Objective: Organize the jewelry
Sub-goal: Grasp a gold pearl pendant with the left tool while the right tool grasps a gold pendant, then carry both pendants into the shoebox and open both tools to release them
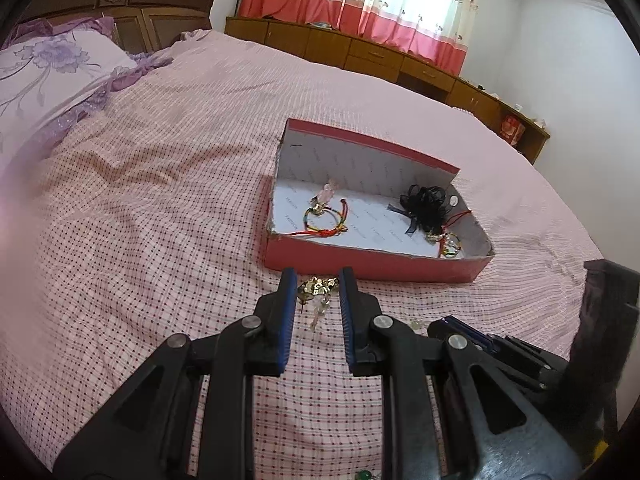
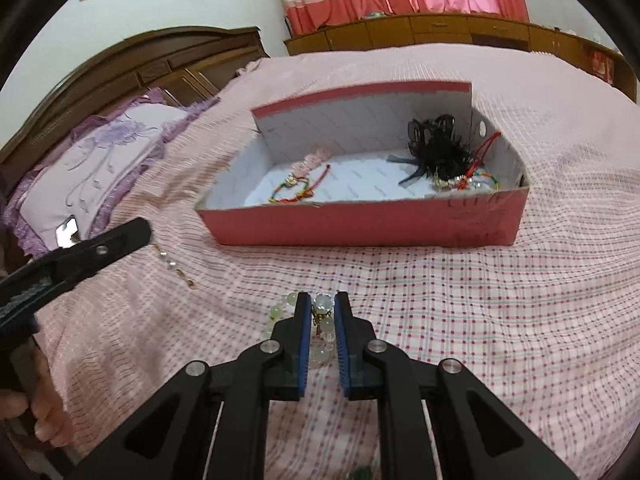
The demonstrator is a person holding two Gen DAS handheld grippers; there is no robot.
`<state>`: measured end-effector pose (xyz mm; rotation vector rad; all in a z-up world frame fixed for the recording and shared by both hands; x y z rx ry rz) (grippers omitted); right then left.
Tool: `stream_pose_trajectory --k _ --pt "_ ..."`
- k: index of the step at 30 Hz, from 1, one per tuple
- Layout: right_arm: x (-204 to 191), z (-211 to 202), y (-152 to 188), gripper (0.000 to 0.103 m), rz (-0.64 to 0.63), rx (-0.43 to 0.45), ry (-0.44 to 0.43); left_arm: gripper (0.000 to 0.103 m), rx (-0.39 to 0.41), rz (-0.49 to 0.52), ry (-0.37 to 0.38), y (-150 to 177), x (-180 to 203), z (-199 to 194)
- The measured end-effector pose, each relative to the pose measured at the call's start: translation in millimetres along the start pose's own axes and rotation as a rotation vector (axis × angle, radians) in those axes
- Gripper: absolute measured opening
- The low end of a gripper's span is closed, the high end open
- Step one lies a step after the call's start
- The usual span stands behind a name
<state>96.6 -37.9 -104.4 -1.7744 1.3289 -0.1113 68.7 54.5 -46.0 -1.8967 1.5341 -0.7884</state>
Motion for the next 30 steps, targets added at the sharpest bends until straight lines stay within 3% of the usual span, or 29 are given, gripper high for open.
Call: stream_pose_trajectory --k 15,30 --pt "-19.1 -63.8 -28.3 0.011 -0.044 0.141 -0.037 0.013 0.08 0.046 0.04 -23.2 25.5 -24.8" --pt "7.1 -84.2 -83.1 0.011 -0.054 0.23 -0.007 0.013 0.156 0.065 0.042 -63.0 40.4 -9.5"
Point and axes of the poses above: each gripper's, at about its wrist camera, not at the fingertips, and z roughly the way its jaws point, x to its right, y to its underside, the point moved 7 cm from there along z, roughly the way its jaws point, and after that the axes turned 13 degrees about -y, right-handed, at the moved point
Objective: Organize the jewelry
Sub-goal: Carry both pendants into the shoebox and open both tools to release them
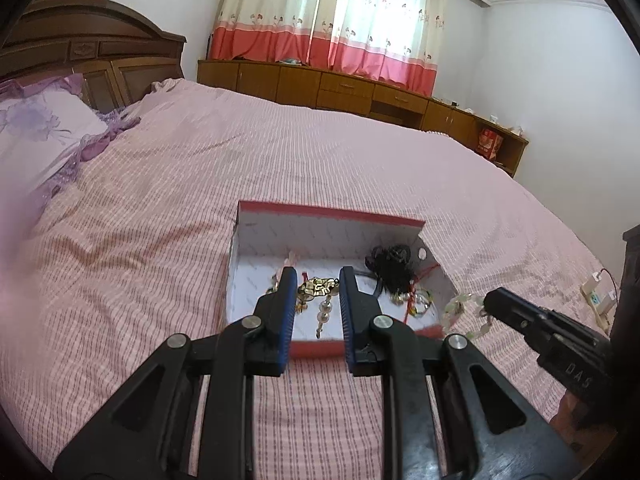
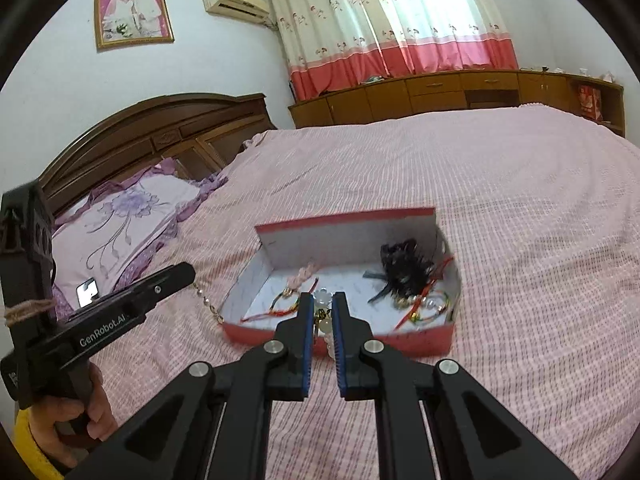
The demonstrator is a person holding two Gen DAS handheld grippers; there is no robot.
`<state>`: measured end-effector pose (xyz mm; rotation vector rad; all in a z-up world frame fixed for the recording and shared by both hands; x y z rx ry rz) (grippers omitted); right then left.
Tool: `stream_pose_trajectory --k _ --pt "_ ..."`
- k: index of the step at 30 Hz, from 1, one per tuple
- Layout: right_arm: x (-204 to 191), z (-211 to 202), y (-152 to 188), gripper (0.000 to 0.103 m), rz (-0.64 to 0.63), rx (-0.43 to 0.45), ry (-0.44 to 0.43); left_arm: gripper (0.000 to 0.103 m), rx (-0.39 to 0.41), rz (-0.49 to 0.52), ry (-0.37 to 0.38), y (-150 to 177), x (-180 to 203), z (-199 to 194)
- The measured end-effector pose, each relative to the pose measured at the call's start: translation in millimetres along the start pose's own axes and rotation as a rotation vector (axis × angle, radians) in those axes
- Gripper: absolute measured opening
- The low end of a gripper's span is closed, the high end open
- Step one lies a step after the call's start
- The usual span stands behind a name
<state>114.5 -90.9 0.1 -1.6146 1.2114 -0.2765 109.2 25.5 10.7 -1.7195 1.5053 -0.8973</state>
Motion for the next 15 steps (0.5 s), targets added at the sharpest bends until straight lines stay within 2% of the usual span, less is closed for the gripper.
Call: stream_pose_trajectory --k 15 --pt "55.4 38.2 -34.5 0.011 -0.01 0.019 0.09 0.013 0.006 0.01 -0.003 -13.3 6.2 59.1"
Point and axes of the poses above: each gripper's, at about its wrist camera, not at the fingertips, and z roughly the way its jaws point, x to its right, y to its underside, the point moved 7 cm from there along z, roughly the way its jaws point, and after that the axes turned 13 degrees about -y, right-handed, at the moved point
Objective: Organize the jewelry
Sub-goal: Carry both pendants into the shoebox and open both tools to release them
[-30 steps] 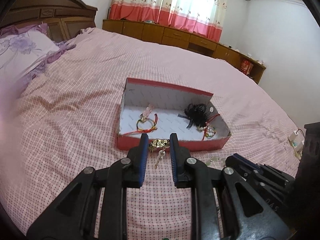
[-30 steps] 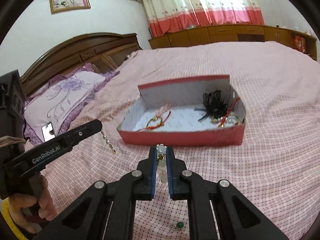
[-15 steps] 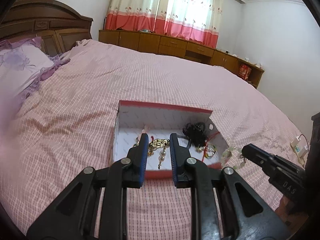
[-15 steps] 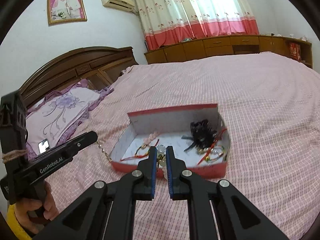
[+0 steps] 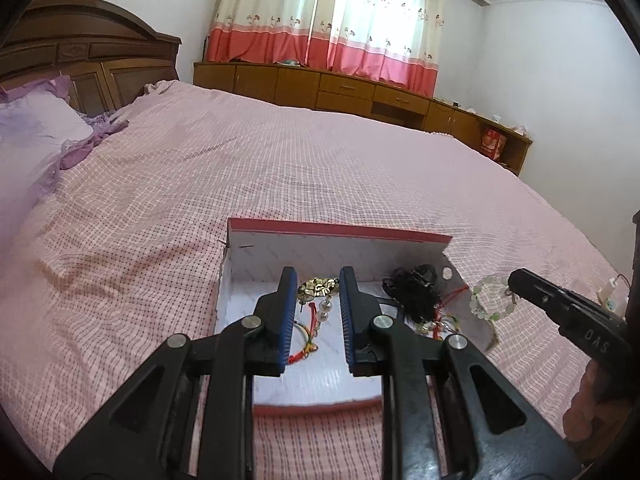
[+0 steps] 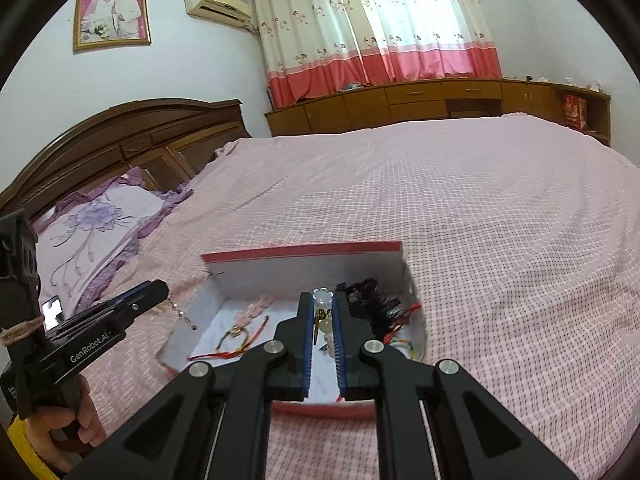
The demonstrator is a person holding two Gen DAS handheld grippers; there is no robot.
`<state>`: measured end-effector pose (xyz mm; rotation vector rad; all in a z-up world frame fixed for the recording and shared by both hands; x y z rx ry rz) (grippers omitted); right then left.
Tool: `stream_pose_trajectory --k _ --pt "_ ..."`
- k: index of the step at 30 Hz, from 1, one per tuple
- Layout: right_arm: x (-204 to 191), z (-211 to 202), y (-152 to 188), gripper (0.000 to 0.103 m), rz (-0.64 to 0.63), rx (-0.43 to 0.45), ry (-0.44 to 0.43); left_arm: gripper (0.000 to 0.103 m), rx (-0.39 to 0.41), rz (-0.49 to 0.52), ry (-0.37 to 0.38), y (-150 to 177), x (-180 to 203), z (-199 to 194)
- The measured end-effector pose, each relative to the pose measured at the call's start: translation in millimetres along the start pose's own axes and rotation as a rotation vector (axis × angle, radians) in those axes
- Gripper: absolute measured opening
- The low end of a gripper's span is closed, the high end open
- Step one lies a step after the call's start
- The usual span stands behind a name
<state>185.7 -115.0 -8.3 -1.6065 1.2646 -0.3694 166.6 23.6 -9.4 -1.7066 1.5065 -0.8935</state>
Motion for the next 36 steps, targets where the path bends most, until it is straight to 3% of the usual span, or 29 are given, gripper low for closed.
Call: stream_pose_trajectory --k 17,31,36 --pt "51.9 60.1 23.6 0.011 -0.005 -0.043 0.101 0.013 -0.043 -0.003 -0.058 31.6 0.4 67.4" --pt "58.5 75.9 38.4 0.012 -0.031 -0.051 0.145 0.016 -0.08 -0.022 -0.074 35.6 3.0 77.9" --pt "57.0 73.8 36.6 0.024 -0.031 -0.044 0.144 0.025 -0.068 -0.021 -0.086 33.1 3.5 76.4"
Point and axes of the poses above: each gripper's, at about its wrist camera, not at the fingertips, and z roughly the way its jaws point, x to its right, y to its underside, the point moved 7 cm from there along z, roughly the way its jaws point, and after that the axes turned 13 degrees about -y, right-handed, at the moved point
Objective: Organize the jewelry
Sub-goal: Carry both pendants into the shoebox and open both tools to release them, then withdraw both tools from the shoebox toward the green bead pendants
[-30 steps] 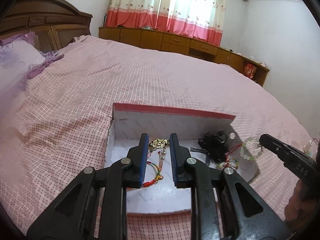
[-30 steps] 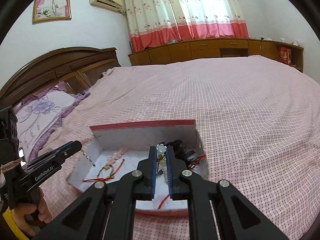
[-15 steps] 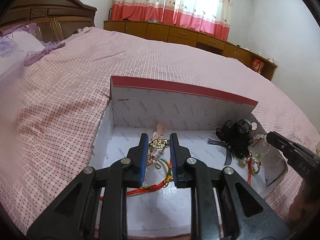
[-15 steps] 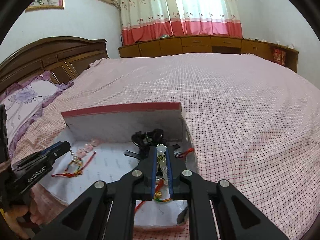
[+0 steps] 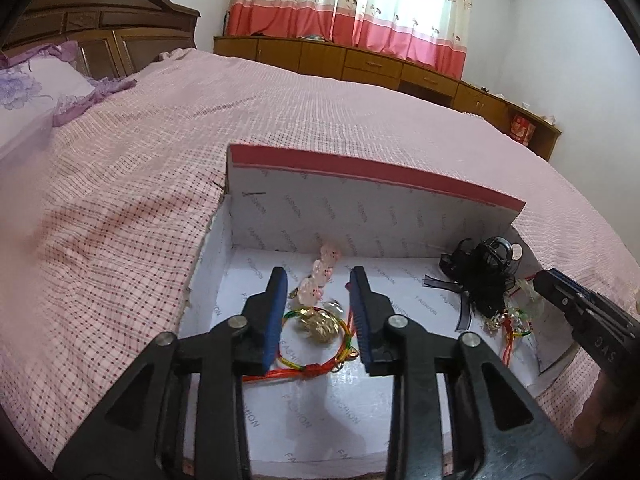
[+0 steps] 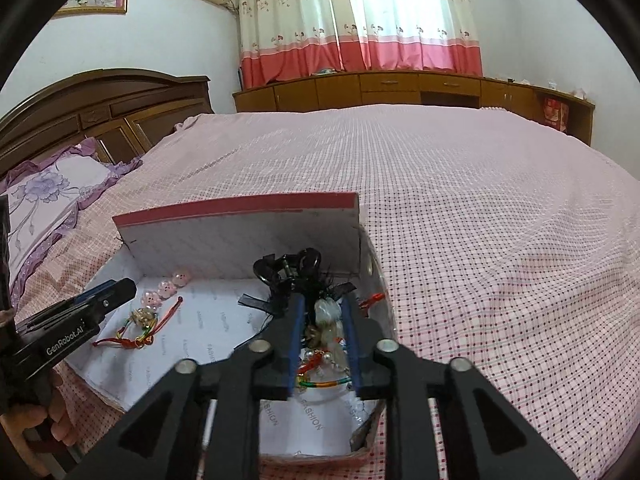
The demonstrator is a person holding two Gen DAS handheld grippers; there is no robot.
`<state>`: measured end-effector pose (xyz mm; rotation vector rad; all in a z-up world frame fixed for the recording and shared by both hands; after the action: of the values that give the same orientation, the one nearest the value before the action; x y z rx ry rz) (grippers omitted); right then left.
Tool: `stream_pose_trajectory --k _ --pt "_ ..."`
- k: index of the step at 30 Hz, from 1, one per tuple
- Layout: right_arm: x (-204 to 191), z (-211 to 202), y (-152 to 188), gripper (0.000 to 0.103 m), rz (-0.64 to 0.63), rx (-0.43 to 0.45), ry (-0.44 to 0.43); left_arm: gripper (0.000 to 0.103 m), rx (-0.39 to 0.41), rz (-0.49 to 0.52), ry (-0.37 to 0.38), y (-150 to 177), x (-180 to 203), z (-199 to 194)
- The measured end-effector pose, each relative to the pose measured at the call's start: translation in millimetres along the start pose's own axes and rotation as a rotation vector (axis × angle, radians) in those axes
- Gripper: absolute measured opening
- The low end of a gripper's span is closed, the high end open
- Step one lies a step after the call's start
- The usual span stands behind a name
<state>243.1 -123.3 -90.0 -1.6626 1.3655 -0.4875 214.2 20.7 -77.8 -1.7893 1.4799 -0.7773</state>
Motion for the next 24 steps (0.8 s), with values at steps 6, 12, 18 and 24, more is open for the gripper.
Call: stream_pose_trajectory --k 6,12,18,24 --pt "-0.6 -13.1 -7.3 0.024 0.021 0.022 -0.01 0.025 0.026 0.008 0.004 -6.3 -1.8 -15.3" --pt "-15.5 -36.4 -16.8 0.025 -0.004 0.049 -0.034 0.025 0.033 -0.012 0.01 -14.4 -8.2 -39.6" --pt "-33.8 -70.9 -21.6 0.025 -0.015 0.08 -0.072 0.025 0.057 -0.014 0.012 -21.5 -16.4 -70.2" --pt "-50.8 -99.1 -20.8 0.027 -0.008 0.085 -0.095 0.025 0.055 -0.017 0.006 -19.1 -25.4 -101.8"
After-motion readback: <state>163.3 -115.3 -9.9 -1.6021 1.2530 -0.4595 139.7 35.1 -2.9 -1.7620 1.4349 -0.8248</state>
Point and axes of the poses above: each gripper's, at about its wrist camera, not at the fingertips, and z roughly the way its jaws point, x to its right, y to its underside, the point moved 7 cm from there along z, roughly the way its jaws point, and after that the axes turned 13 degrees about -y, right-handed, at the moved point
